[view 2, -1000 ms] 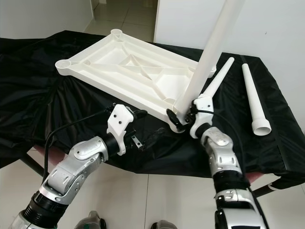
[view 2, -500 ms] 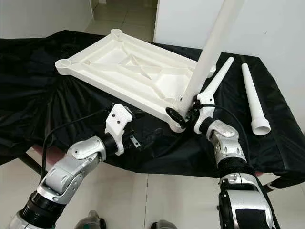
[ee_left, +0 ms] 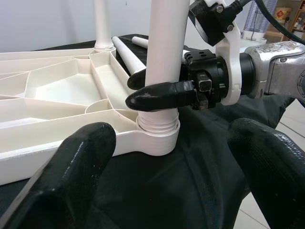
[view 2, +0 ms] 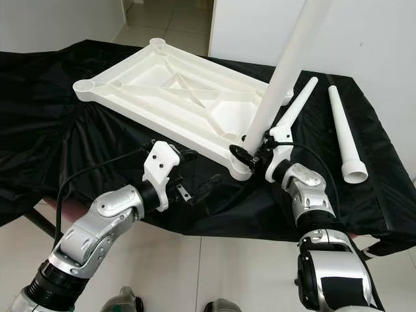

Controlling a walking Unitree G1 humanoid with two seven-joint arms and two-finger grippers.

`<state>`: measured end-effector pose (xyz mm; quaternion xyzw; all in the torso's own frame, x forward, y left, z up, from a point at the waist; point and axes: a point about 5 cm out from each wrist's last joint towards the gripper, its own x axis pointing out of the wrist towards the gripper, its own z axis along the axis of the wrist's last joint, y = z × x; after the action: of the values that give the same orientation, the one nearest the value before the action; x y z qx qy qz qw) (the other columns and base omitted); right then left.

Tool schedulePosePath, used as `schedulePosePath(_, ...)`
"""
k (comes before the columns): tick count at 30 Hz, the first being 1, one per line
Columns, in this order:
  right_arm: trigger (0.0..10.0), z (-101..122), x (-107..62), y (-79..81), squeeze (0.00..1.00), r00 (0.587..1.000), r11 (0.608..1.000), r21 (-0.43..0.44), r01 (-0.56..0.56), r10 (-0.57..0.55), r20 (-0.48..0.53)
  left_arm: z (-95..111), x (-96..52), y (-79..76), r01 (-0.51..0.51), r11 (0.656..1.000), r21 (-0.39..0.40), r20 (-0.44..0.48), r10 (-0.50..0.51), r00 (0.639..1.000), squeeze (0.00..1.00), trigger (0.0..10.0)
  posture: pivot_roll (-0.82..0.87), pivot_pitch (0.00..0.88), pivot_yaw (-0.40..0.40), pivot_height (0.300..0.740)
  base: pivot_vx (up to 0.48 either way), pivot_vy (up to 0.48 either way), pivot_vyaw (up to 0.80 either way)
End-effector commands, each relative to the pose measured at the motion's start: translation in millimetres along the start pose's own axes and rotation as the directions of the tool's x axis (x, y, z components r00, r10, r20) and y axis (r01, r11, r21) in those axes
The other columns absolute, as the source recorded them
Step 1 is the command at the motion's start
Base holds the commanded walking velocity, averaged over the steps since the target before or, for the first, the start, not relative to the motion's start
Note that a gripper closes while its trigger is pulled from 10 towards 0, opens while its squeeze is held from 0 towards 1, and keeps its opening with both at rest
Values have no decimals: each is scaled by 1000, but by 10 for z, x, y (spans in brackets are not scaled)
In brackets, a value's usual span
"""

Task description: Building children table

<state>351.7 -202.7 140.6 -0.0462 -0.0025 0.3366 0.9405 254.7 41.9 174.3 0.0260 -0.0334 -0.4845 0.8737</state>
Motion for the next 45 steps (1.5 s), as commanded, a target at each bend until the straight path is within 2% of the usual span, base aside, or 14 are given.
schedulePosePath(1, 10000, -74, -23, 11, 0, 1000, 999, 36, 2, -2, -15, 32, 4, -14, 41, 999, 3, 7, -41, 999, 0, 10000, 89, 33, -59, 740, 0, 0, 0)
schedulePosePath(7, 10000, -77, -5, 37, 0, 998, 996, 61, 64, -66, 20, 32, 8, -2, 40, 999, 2, 6, -40, 999, 0, 10000, 86, 31, -61, 740, 0, 0, 0)
schedulePosePath(13, 10000, -74, 34, 83, 0, 976, 976, 63, 208, -211, 43, 47, 35, 2, 28, 1000, -7, 21, -28, 999, 0, 10000, 81, 32, -59, 740, 0, 0, 0)
schedulePosePath(17, 10000, -56, 44, 114, 0, 970, 971, 61, 232, -236, 60, 46, 35, -3, 28, 1000, -13, 22, -28, 999, 0, 10000, 79, 33, -59, 740, 0, 0, 0)
schedulePosePath(22, 10000, 5, 80, 277, 0, 949, 954, 60, 294, -299, 100, 44, 39, -4, 29, 999, -20, 23, -28, 999, 0, 10000, 77, 30, -60, 740, 0, 0, 0)
schedulePosePath(24, 10000, 5, 80, 277, 0, 949, 954, 60, 294, -299, 100, 44, 39, -4, 29, 999, -20, 23, -28, 999, 0, 10000, 77, 30, -60, 740, 0, 0, 0)
schedulePosePath(25, 10000, 14, 94, 357, 0, 939, 945, 67, 320, -326, 112, 42, 37, -7, 30, 999, -23, 23, -29, 999, 0, 10000, 75, 26, -56, 740, 0, 0, 0)
schedulePosePath(27, 10000, 18, 101, 397, 0, 934, 940, 68, 333, -339, 115, 40, 37, -9, 30, 999, -24, 23, -30, 999, 0, 10000, 75, 26, -56, 740, 0, 0, 0)
schedulePosePath(29, 10000, 31, 132, 503, 0, 915, 921, 107, 374, -385, 123, 37, 41, -16, 33, 999, -26, 23, -32, 999, 0, 10000, 74, 23, -56, 740, 0, 0, 0)
schedulePosePath(33, 10000, 46, 159, 568, 0, 894, 900, 142, 413, -430, 125, 35, 44, -19, 35, 999, -27, 23, -34, 999, 0, 10000, 74, 18, -56, 740, 0, 0, 0)
schedulePosePath(34, 10000, 68, 182, 617, 0, 861, 864, 171, 474, -495, 117, 37, 48, -22, 37, 999, -29, 24, -36, 999, 0, 10000, 74, 15, -55, 740, 0, 0, 0)
schedulePosePath(37, 10000, 69, 186, 628, 0, 845, 847, 180, 501, -523, 112, 37, 49, -23, 38, 999, -30, 24, -37, 999, 0, 10000, 74, 12, -54, 740, 0, 0, 0)
schedulePosePath(40, 10000, 20, 175, 617, 0, 789, 785, 188, 590, -610, 70, 33, 51, -25, 40, 999, -29, 24, -39, 999, 0, 10000, 77, 5, -56, 740, 0, 0, 0)
schedulePosePath(45, 10000, -24, 170, 621, 0, 751, 743, 187, 643, -659, 38, 33, 48, -22, 38, 999, -28, 24, -37, 999, 0, 10000, 80, 0, -58, 740, 0, 0, 0)
